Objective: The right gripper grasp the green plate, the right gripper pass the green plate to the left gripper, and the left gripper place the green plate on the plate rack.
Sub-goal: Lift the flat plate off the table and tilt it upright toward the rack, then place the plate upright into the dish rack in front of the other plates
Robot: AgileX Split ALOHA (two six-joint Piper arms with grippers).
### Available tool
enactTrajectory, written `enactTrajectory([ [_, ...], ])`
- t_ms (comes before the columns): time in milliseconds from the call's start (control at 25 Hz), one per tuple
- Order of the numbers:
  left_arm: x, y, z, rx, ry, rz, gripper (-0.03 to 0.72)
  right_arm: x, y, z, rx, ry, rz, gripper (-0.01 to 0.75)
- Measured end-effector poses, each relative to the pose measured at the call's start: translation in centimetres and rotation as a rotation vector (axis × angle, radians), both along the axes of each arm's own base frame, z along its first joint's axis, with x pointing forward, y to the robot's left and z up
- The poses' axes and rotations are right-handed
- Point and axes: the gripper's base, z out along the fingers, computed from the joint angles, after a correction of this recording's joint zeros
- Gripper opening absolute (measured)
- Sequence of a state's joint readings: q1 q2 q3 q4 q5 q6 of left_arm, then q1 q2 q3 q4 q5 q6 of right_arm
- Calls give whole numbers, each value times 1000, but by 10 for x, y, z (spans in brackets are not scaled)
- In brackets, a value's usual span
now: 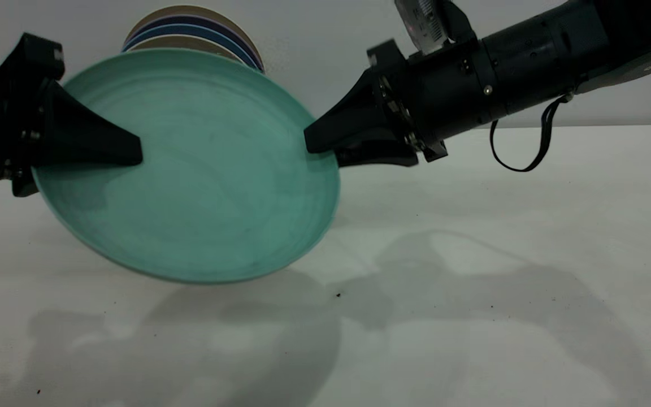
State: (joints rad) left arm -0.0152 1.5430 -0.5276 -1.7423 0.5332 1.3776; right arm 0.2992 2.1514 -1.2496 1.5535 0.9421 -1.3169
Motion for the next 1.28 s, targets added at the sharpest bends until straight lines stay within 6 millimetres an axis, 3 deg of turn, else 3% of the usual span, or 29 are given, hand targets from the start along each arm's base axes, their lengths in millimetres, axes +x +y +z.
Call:
enactTrajectory([
  [160, 5, 3, 2, 107, -91, -55, 128, 3, -5, -5, -66, -24, -17, 597],
  [280, 16, 2, 13, 171, -171, -132, 128, 6, -17, -7, -99, -33, -13, 657],
  [480, 32, -2, 40, 286, -248, -374, 128, 18, -63, -10, -127, -3, -67, 640],
  [760, 53, 12, 87, 643, -284, -739, 128, 25, -117, -12, -145, 39, -130, 545],
  [1000, 72, 16, 124, 876, -549, -902, 128, 26, -129, -12, -149, 49, -156, 536],
  [1280, 82, 0, 119, 1011, -759, -1111, 128, 25, -130, -13, -158, 50, -145, 536],
])
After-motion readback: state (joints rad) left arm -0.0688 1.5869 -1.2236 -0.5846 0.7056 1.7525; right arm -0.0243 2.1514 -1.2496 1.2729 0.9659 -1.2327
